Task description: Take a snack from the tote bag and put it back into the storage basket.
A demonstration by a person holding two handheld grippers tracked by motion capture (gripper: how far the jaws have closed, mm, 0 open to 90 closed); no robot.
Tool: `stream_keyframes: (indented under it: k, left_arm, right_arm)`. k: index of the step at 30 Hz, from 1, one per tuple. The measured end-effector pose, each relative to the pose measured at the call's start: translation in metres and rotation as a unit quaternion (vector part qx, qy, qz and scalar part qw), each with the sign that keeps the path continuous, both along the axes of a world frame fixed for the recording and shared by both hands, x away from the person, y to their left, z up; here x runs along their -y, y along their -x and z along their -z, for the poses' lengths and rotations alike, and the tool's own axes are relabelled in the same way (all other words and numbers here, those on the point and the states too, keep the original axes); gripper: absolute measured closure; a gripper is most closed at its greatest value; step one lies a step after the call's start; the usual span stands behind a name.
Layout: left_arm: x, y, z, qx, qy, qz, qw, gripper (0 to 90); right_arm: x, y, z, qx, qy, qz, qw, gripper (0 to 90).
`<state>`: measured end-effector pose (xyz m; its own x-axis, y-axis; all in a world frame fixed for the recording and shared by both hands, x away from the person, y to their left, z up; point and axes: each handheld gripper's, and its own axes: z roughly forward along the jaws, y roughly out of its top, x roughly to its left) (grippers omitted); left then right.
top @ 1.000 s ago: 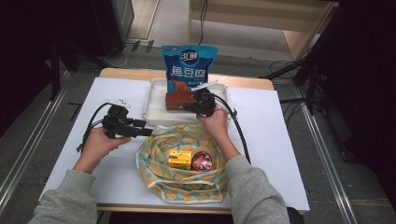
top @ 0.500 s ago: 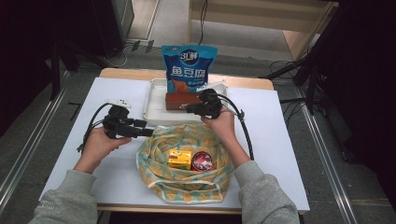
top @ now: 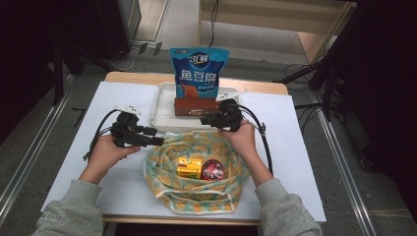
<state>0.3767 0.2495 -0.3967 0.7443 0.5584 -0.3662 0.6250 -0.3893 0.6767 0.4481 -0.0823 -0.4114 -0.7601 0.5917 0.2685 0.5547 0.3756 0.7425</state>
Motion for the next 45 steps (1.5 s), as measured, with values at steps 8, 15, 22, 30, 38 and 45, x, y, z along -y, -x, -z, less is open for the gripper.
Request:
stream_keyframes:
  k: [8, 15, 22, 30, 38, 45]
  left_arm:
    - [0.001, 0.001, 0.0, 0.002, -0.003, 0.002, 1.0, 36.7]
    - [0.002, 0.003, -0.001, 0.003, -0.002, 0.008, 1.0, 36.7]
    - [0.002, 0.005, -0.001, 0.003, -0.005, 0.015, 0.9999, 36.7]
    - [0.001, 0.008, -0.004, 0.006, -0.001, 0.015, 0.9999, 36.7]
    - [0.005, 0.01, -0.003, 0.007, -0.005, 0.019, 0.9998, 36.7]
    - [0.012, 0.014, -0.006, 0.013, -0.006, 0.027, 0.9995, 36.7]
  right_arm:
    - [0.01, 0.007, -0.001, 0.0, -0.001, 0.001, 1.0, 59.2]
    - [0.021, 0.018, -0.006, 0.013, -0.003, -0.003, 0.9999, 53.5]
    - [0.026, 0.024, -0.005, 0.017, -0.001, -0.001, 0.9999, 49.3]
    - [0.03, 0.03, -0.004, 0.019, -0.004, -0.004, 0.9998, 43.6]
    - [0.038, 0.032, -0.004, 0.02, -0.005, 0.005, 0.9998, 41.6]
    - [0.046, 0.036, -0.004, 0.024, -0.004, 0.011, 0.9996, 40.7]
